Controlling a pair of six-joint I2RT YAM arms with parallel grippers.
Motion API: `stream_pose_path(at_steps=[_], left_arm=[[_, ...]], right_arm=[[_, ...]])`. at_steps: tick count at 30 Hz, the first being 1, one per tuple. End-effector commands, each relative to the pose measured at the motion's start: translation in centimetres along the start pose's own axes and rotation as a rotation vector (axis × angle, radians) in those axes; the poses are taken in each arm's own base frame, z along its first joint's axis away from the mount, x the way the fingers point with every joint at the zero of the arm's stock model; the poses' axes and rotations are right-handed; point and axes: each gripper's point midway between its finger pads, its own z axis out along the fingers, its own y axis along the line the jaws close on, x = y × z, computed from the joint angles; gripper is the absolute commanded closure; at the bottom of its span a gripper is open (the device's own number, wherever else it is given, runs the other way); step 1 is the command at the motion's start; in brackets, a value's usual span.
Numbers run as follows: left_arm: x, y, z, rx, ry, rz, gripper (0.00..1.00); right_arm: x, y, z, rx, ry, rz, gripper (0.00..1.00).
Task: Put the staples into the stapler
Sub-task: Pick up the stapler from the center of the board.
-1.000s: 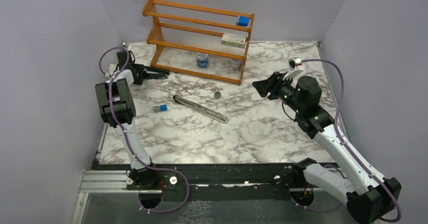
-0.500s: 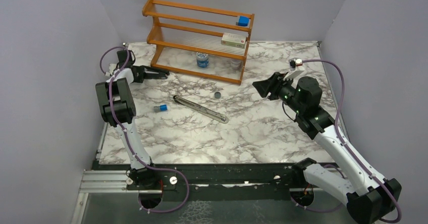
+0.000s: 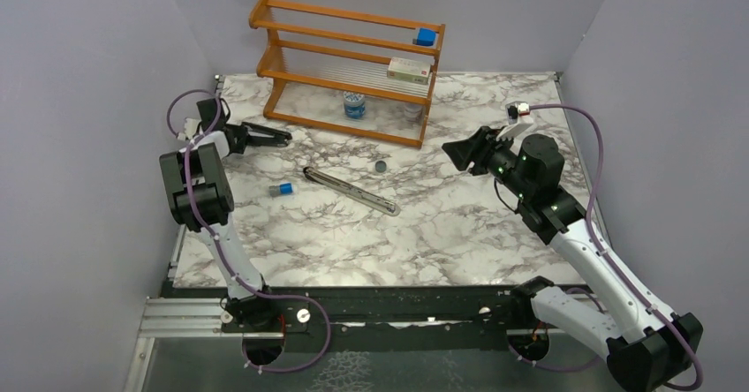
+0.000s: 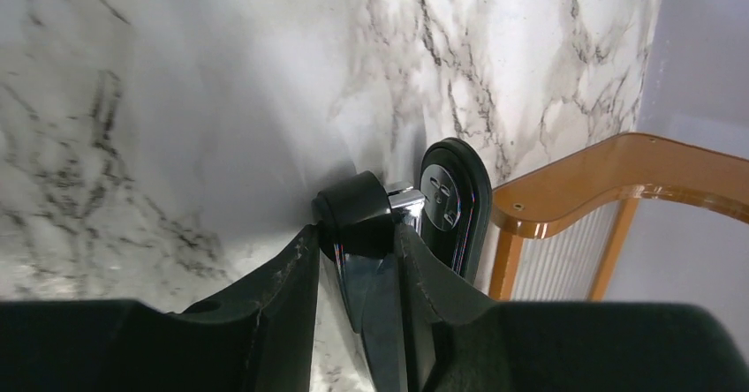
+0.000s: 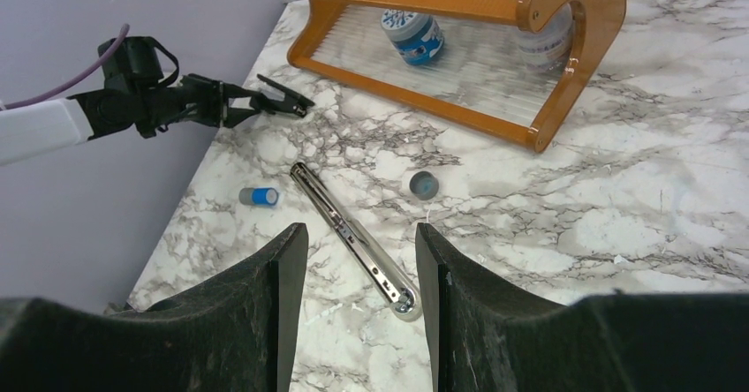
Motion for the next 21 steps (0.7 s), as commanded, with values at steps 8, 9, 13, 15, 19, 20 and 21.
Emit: stream_pose_path(at_steps=[8, 9, 13, 15, 19, 20, 21], left_arm=[[0.3, -4.3, -6.2, 0.328, 0.029, 0.372, 1.00], [0.4, -4.5, -6.8, 0.342, 0.017, 0.395, 1.00], [0.8, -6.0, -9.4, 0.422, -0.028, 0.473, 1.00], [1.5, -6.9, -10.6, 0.468, -0.022, 0.525, 1.00], [3.6, -9.8, -14.6, 0.582, -0.063, 0.684, 1.00], [4.3, -10.4, -15.5, 0.603, -0.079, 0.727, 1.00], [5.0, -11.0, -16.4, 0.625, -0.096, 0.767, 1.00]], right_arm=[[0.2, 0.0, 0.3, -0.002, 0.004, 0.001, 0.48], [0.2, 0.0, 0.3, -0.002, 0.005, 0.002, 0.48], [0.3, 0.0, 0.4, -0.007, 0.010, -0.001, 0.48], [0.4, 0.1, 0.4, -0.012, 0.012, -0.001, 0.48], [0.8, 0.2, 0.7, -0.031, 0.018, -0.004, 0.48], [1.0, 0.3, 0.8, -0.042, 0.022, -0.008, 0.48], [1.2, 0.4, 1.0, -0.054, 0.028, -0.015, 0.48]])
